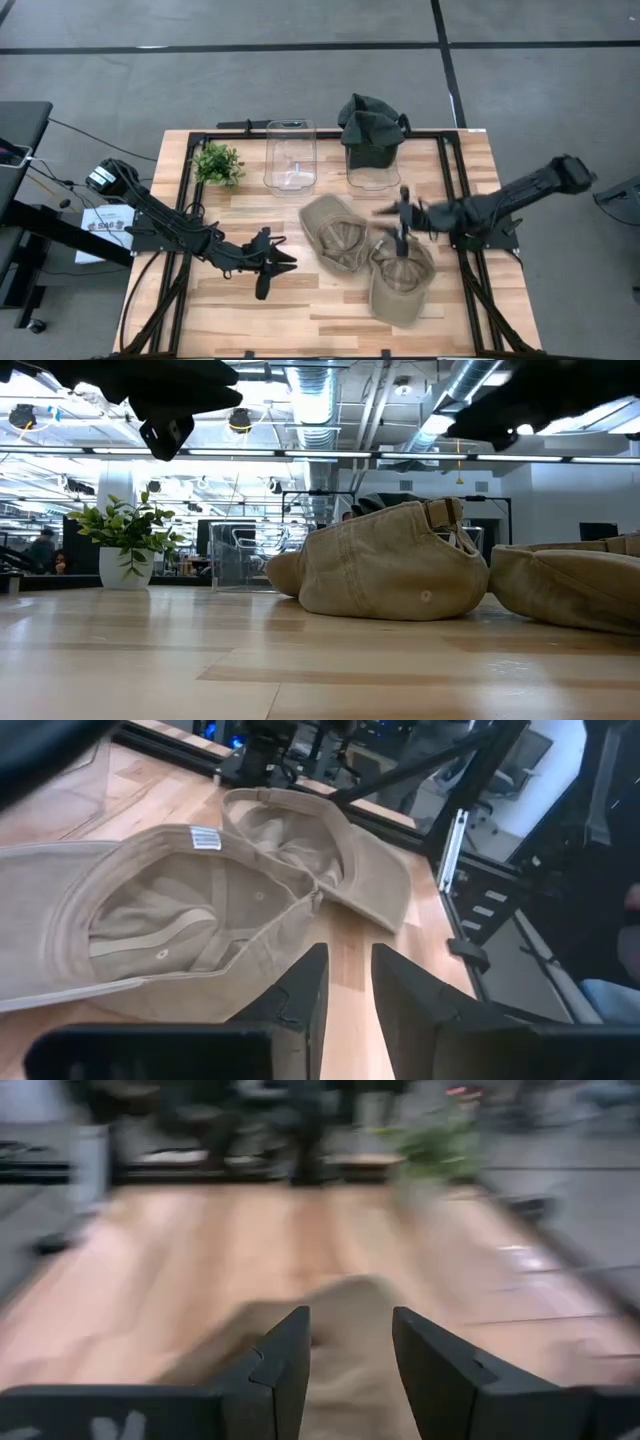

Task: Pick & Place hat
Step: Put the left brown cap into the left transparent bin

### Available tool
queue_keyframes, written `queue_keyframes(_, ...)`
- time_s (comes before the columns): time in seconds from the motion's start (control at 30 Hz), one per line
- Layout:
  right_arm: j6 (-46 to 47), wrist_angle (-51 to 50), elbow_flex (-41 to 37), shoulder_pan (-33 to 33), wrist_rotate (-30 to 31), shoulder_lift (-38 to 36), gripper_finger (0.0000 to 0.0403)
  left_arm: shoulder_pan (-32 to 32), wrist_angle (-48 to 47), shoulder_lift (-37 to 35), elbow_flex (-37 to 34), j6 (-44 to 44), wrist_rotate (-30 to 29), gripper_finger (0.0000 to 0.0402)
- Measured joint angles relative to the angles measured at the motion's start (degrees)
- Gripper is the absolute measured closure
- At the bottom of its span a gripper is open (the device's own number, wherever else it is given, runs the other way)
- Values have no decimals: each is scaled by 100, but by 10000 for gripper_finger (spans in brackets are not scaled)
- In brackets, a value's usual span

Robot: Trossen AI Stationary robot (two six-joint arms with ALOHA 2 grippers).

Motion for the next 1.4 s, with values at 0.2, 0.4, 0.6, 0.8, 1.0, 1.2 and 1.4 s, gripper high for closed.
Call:
queue_keyframes(0.2, 684, 754, -205, 1340, 1112, 875, 274, 24, 649, 482, 33, 166, 247, 325)
queue_keyframes(0.4, 627, 1926, -203, 2069, 1878, 1854, 285, 267, 760, 1283, 422, 980, 1003, 325)
queue_keyframes(0.6, 588, 2068, -45, 2245, 1902, 2144, 284, 515, 734, 1773, 468, 2091, 757, 325)
queue_keyframes(0.8, 586, 1928, -26, 2410, 1679, 2017, 284, 514, 395, 1908, 470, 2904, 558, 325)
queue_keyframes(1.0, 588, 1901, -26, 2591, 1597, 1914, 285, 514, 251, 1908, 474, 3123, 407, 325)
queue_keyframes(1.2, 738, 1898, -26, 2743, 1592, 1923, 285, 585, 246, 1968, 476, 2800, 1026, 326)
queue_keyframes(1.4, 739, 1898, -26, 2782, 1586, 1924, 285, 821, 240, 2273, 560, 2799, 580, 337)
